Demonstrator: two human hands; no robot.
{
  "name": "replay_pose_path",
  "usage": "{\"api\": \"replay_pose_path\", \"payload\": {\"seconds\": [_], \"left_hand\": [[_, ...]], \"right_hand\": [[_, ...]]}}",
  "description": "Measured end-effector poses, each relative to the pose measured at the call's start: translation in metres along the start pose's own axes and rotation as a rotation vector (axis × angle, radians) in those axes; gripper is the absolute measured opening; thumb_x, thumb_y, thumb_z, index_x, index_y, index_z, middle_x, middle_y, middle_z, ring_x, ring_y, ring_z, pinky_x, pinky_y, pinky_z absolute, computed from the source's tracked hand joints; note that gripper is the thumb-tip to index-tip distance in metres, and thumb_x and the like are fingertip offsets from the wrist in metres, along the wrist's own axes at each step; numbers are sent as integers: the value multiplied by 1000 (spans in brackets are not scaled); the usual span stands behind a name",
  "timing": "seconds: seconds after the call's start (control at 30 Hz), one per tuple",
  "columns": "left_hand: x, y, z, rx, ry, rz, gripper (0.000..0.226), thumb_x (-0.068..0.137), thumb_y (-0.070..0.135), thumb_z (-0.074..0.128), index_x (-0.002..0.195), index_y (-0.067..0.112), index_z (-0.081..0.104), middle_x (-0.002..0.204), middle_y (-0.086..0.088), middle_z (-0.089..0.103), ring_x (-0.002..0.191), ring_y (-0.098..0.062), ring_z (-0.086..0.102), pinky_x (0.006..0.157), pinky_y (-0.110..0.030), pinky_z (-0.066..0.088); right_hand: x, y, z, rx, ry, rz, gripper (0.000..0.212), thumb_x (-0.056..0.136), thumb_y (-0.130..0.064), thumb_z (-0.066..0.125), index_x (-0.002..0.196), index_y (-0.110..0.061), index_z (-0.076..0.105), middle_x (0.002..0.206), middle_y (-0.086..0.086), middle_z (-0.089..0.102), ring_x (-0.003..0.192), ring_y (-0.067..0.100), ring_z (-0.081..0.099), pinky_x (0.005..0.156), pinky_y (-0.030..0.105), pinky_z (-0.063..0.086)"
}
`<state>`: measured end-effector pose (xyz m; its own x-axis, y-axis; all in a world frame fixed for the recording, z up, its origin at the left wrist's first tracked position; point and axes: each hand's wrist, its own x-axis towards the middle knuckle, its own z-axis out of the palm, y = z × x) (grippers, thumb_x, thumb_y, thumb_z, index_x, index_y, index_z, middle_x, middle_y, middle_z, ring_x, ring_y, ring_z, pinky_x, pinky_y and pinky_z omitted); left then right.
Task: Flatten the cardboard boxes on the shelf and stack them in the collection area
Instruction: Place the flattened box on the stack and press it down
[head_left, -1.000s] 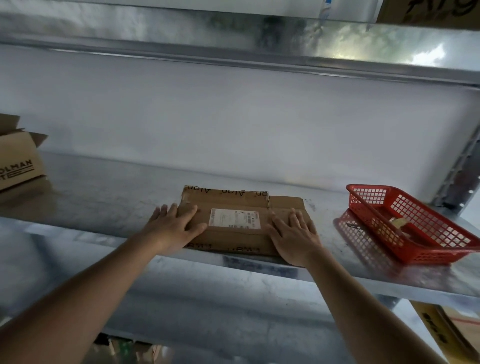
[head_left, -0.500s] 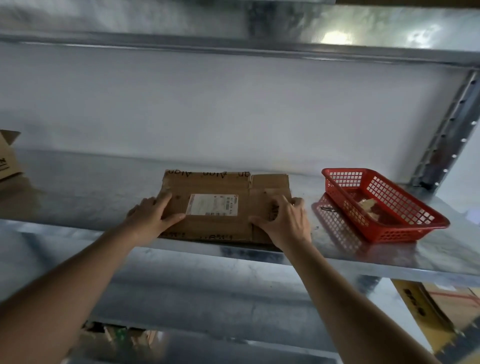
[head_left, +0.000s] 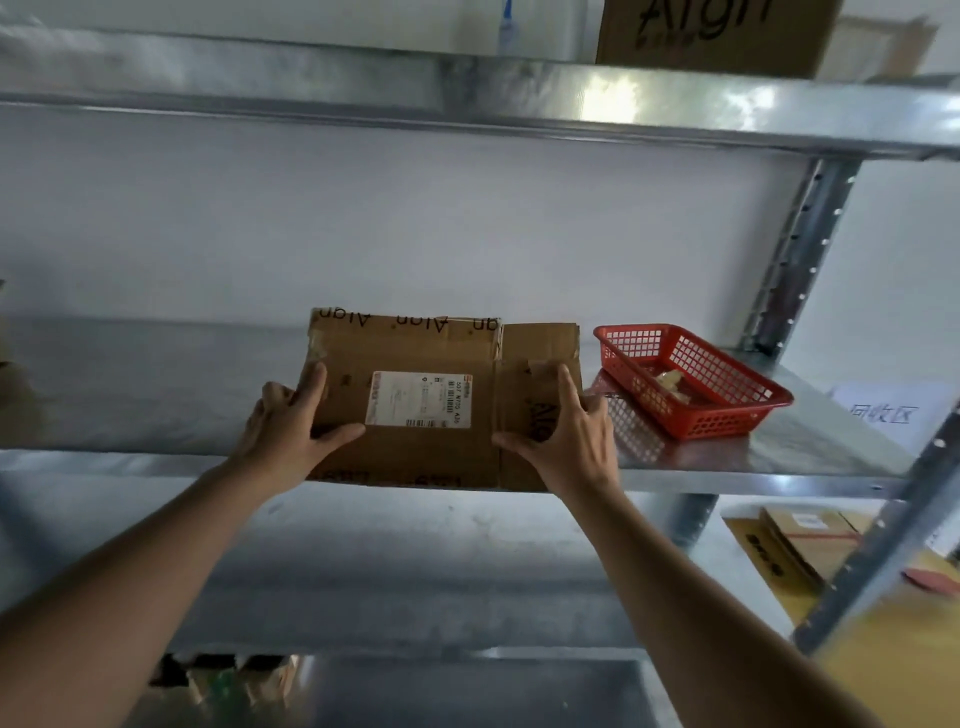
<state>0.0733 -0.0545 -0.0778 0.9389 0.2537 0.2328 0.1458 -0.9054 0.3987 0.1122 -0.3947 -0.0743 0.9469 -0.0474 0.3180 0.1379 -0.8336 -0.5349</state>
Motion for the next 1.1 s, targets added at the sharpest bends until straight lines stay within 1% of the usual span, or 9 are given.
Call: {"api": "replay_pose_path", "payload": {"seconds": [0.07,0.17,0.27,0.33,0.47,0.63,0.77,0.9,1.1], "left_hand": [[-12,6,-3,14,-17,49,115,70,88,48,164,37,4,117,-9,31,114,-35,46,108,-49,43],[-38,13,2,18,-25,138,114,72,88,48,164,38,5,116,-9,31,111,-35,48,106,-48,46],[-67,19,15,20,-71,197,114,72,89,48,164,39,3,117,-8,31,113,-34,49,105,-45,46],[-85,26,26,18,-132,218,116,71,90,46,165,38,3,120,-8,31,118,-35,46,107,-43,43],[-116,55,56,10,-229,273,116,71,91,43,165,37,2,127,-12,31,125,-37,44,109,-46,42],[-159,113,106,1,-343,328,118,70,96,41,164,39,-5,122,-7,28,129,-35,39,115,-49,38],[-191,172,153,-2,-397,358,114,76,92,43,162,40,-10,129,-8,26,133,-36,34,117,-51,35],[-226,238,204,-10,-426,350,109,83,84,49,163,38,-10,131,-11,24,134,-39,31,118,-51,31],[-282,341,277,-10,-468,304,107,86,79,52,165,34,-6,138,-17,25,135,-43,31,117,-55,31]], "right_hand": [[-27,8,-6,20,30,40,135,59,-85,76,162,-37,3,143,16,37,130,38,45,102,53,51],[-76,25,-13,4,82,100,136,59,-88,74,161,-41,-3,140,12,35,126,34,47,94,48,55],[-125,42,-23,-6,105,170,134,59,-87,74,159,-44,-3,129,11,39,113,34,52,81,42,54],[-154,55,-31,-16,96,216,133,59,-86,75,160,-44,-1,128,11,40,115,34,52,83,44,54],[-206,89,-51,-33,109,333,133,61,-83,77,162,-39,2,140,13,37,126,37,46,97,49,50],[-259,156,-82,-36,119,455,131,65,-76,81,164,-35,4,142,14,37,129,35,44,100,48,46],[-284,220,-110,-69,127,525,127,68,-74,81,164,-34,6,135,15,41,125,34,45,92,43,47],[-297,295,-141,-115,112,569,127,69,-74,79,164,-34,5,133,15,43,124,33,47,97,46,51],[-305,413,-191,-140,79,614,125,70,-72,79,164,-33,6,137,16,43,125,35,47,102,47,49]]}}
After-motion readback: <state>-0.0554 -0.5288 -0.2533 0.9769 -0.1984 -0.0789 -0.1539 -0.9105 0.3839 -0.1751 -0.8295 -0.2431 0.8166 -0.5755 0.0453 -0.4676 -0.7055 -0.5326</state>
